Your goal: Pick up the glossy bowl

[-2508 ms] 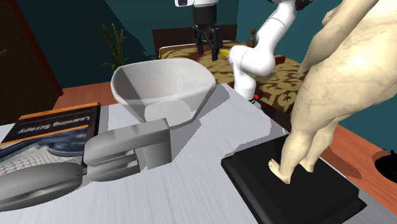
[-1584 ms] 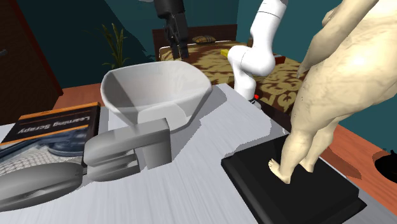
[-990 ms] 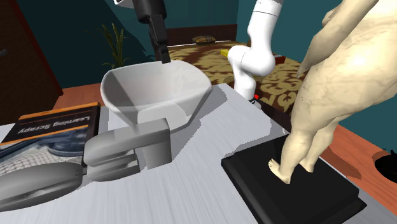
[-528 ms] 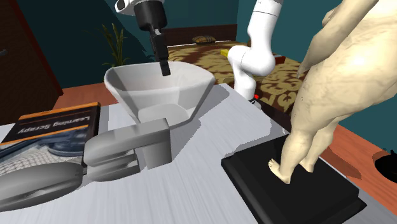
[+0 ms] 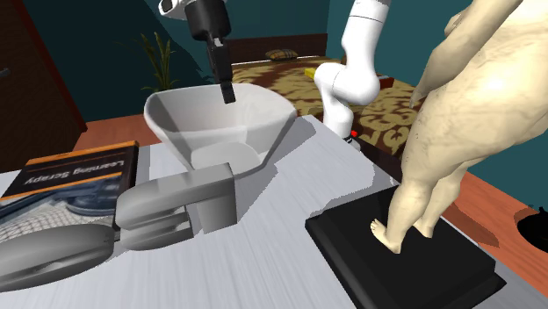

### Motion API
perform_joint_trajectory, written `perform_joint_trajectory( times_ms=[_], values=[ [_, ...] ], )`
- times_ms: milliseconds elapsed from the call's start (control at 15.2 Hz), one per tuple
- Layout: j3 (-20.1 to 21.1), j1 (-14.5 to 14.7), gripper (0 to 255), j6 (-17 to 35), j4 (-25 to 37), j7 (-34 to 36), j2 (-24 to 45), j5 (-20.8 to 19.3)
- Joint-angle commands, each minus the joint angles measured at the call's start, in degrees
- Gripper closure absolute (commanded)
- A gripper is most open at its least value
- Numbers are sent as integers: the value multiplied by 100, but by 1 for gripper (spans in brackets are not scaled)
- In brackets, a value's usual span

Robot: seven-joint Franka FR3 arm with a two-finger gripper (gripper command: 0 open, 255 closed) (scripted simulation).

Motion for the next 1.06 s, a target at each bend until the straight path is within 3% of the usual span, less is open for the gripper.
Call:
perform_joint_trajectory(
  times_ms=[0,990],
  values=[
    [-10,-7,255,-115,101,35,5,-20],
    [-63,-17,255,-1054,1242,367,151,-71]
  ],
)
